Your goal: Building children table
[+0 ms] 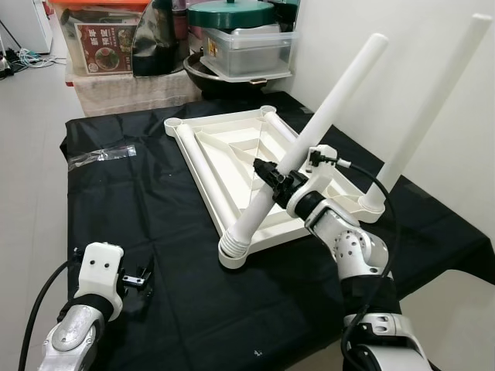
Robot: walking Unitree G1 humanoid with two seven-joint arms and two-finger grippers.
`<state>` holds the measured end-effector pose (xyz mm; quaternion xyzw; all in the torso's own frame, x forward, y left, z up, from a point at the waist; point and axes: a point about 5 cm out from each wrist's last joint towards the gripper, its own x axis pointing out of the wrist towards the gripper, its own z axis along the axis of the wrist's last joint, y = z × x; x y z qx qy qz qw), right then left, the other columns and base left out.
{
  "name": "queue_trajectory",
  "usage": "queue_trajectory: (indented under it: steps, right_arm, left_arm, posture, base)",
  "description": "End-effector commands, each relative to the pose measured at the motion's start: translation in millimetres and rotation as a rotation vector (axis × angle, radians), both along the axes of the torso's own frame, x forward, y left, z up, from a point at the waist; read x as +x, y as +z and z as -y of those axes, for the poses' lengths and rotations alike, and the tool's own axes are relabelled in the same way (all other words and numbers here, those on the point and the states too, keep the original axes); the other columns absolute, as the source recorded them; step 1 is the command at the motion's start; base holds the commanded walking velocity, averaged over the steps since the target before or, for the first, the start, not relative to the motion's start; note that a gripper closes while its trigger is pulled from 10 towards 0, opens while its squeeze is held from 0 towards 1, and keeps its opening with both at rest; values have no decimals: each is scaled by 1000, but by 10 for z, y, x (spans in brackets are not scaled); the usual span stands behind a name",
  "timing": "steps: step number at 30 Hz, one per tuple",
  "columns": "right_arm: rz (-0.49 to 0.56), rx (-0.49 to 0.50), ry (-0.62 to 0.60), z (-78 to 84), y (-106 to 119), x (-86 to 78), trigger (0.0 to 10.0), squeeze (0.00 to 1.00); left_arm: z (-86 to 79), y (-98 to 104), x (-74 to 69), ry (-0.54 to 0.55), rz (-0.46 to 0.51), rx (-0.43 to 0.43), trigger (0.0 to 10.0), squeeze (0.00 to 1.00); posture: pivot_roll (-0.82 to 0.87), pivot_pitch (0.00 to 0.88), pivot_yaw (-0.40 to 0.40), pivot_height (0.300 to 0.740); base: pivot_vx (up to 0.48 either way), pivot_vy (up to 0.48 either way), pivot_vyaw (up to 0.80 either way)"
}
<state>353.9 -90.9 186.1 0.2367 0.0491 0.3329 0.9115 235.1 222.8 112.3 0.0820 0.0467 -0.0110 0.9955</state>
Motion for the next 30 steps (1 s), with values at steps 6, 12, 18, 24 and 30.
queue_trajectory:
  steps: [6,12,18,24,30]
  right_arm:
    - [-84,-280,181,-126,-411,-58,0,0]
    - [76,-455,229,-99,-205,70,0,0]
    - [146,-489,413,-232,-96,-15,0,0]
    - [225,-551,479,-357,-218,-137,0,0]
    - [246,-540,492,-392,-224,-168,0,0]
  left_arm:
    - [30,-74,-1,-8,-25,-5,10000,0]
    - [47,-77,16,-13,-22,-10,10000,0]
    - [80,-93,5,-10,-22,-23,10000,0]
    - [69,-105,-19,-5,-25,-25,10000,0]
    - [64,-111,-29,-1,-27,-27,10000,0]
  posture:
    - [55,0,-87,740]
    - [52,0,-93,740]
    - [57,0,-110,740]
    - [59,0,-114,740]
    - [57,0,-113,740]
  base:
    - [0,0,0]
    - [0,0,0]
    - [0,0,0]
    - [0,0,0]
    - [0,0,0]
